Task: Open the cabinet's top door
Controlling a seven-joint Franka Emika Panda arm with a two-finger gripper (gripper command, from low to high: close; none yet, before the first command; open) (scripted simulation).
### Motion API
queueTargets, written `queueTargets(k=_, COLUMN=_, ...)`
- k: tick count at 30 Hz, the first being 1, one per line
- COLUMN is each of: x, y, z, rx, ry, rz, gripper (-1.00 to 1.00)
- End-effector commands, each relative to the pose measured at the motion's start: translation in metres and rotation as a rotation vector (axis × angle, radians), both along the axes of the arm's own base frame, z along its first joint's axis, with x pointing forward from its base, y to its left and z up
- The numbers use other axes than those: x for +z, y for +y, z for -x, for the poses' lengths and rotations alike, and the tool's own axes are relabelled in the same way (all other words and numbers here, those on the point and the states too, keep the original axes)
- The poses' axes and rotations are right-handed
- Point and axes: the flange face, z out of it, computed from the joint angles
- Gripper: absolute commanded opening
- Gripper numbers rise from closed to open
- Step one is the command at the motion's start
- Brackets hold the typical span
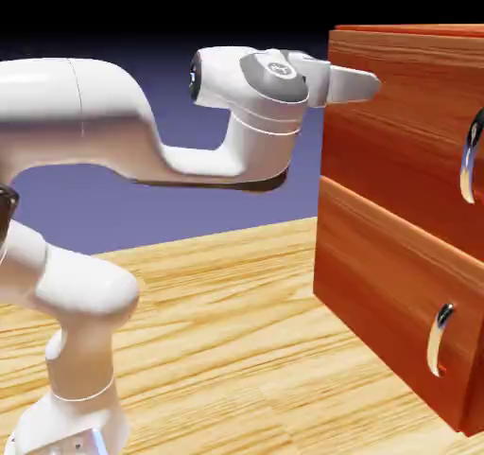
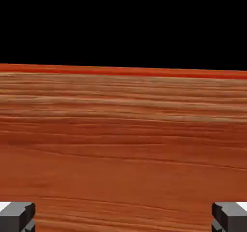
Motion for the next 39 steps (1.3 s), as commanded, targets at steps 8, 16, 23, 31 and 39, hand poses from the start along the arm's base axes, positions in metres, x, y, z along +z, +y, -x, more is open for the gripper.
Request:
queueTargets(k=8, x=-0.024, y=-0.047, z=-0.02, rx=-0.016, ry=-0.05, rz=-0.021, gripper=0.0)
queueTargets(k=16, x=-0.066, y=-0.096, z=-0.048, rx=-0.035, ry=-0.067, rz=-0.033, gripper=0.0)
queueTargets(k=23, x=-0.108, y=-0.131, z=-0.072, rx=-0.048, ry=-0.058, rz=-0.034, gripper=0.0)
queueTargets(k=31, x=-0.108, y=-0.129, z=-0.122, rx=-0.048, ry=-0.058, rz=-0.034, gripper=-1.0)
queueTargets(k=39, x=-0.108, y=-0.111, z=-0.067, rx=-0.163, ry=-0.06, rz=-0.03, gripper=-1.0)
